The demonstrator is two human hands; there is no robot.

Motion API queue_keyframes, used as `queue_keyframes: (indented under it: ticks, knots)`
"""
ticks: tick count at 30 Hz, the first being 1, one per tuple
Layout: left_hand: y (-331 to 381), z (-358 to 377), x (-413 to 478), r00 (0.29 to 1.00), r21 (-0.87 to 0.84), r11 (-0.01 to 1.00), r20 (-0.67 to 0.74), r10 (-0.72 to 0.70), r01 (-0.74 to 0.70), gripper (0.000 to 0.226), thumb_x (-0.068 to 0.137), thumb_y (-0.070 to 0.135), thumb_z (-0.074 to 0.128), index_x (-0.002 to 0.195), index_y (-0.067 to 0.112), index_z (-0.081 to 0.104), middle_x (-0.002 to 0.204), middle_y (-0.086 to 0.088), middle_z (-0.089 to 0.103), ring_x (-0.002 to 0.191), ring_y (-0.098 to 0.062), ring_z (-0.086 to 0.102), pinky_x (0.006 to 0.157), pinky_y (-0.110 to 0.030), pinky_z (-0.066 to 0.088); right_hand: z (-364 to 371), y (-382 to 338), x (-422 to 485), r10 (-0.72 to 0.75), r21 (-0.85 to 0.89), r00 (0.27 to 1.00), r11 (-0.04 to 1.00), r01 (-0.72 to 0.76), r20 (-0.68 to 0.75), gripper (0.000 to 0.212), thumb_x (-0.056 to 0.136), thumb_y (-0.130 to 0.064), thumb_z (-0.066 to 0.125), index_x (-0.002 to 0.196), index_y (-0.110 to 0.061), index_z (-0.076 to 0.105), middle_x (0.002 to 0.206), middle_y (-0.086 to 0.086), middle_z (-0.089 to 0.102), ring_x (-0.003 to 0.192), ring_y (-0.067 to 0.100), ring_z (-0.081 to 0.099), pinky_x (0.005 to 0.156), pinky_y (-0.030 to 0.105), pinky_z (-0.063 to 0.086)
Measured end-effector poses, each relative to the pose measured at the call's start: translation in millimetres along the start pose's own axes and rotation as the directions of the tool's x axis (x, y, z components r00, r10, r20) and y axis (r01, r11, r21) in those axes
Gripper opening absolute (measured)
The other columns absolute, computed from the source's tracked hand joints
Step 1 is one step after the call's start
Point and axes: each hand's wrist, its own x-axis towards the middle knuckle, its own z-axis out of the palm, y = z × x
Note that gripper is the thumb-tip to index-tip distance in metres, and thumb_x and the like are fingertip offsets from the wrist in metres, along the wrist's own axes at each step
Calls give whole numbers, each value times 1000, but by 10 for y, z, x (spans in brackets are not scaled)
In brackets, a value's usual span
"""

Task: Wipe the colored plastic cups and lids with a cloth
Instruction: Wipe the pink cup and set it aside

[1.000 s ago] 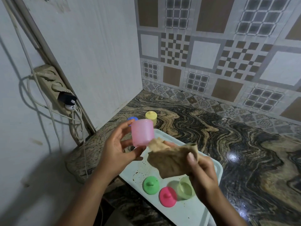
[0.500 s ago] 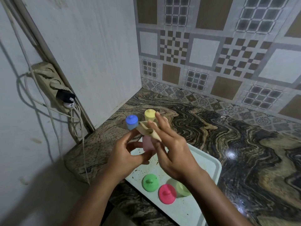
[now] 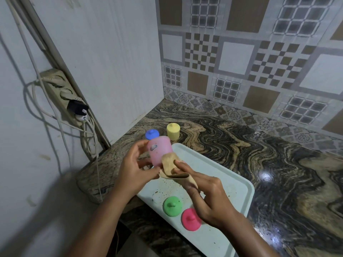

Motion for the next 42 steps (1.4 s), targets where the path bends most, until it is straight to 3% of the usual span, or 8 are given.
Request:
queue_keyframes:
  ticks: [6,10,13,16,19,31,38,42]
  knots:
    - [-104,-8,-43,993,-93,991,66,-93,99,83,68,-7,88,133,34,58,136,7,61,102,-30,73,62,-51,62,-32,-49,4,378,471,900,848,-244,-215,36,103,-27,46,108,-11,77,95,10,78,90,17,72,75,39,59]
    - [-79,48,-123,985,-47,993,138,-102,109,90,66,-3,90,134,46,57,136,16,60,96,-22,72,61,-50,63,-68,-65,228,389,412,858,880,-238,-336,67,94,-64,52,82,1,63,72,9,58,69,21,51,58,54,44]
    - [6,108,-187,982,20,994,158,-105,103,90,67,2,91,138,42,53,133,15,61,95,-22,74,57,-48,62,-50,-97,351,312,255,874,940,-227,-372,52,98,-50,46,81,-3,59,69,3,52,66,13,45,58,46,38]
    - [98,171,-224,971,13,990,196,-139,139,70,72,1,87,125,38,60,128,18,65,91,-24,76,57,-55,61,27,-137,430,188,29,938,982,-188,-289,33,101,-27,46,108,-5,69,100,-3,69,83,-5,60,70,38,48]
    - [137,188,-226,976,-13,989,167,-141,145,66,73,-3,84,120,36,60,125,20,66,88,-25,77,56,-57,61,102,-97,423,37,-124,992,991,-52,-123,45,101,-10,50,146,-6,54,159,4,43,147,8,41,119,35,38]
    - [68,16,-105,999,-57,998,42,6,-4,80,62,-18,85,124,27,61,128,8,66,93,-7,73,66,-30,60,90,-116,71,-84,-13,996,996,84,-17,36,102,-9,47,133,-1,64,152,3,53,148,26,40,118,38,41]
    - [115,-38,-67,998,-114,993,50,24,-18,81,68,-18,81,127,31,57,140,2,56,104,-4,70,62,-37,63,21,-111,-67,267,515,957,839,-173,-113,41,101,-9,40,113,-14,79,103,14,78,99,26,75,79,49,63]
    - [80,-73,-80,997,-128,991,73,-19,28,86,71,-9,84,136,38,54,141,13,56,106,-23,72,59,-48,63,-69,-136,59,428,694,870,705,-149,-247,41,95,-39,64,71,-7,74,70,15,60,67,27,55,68,38,47]
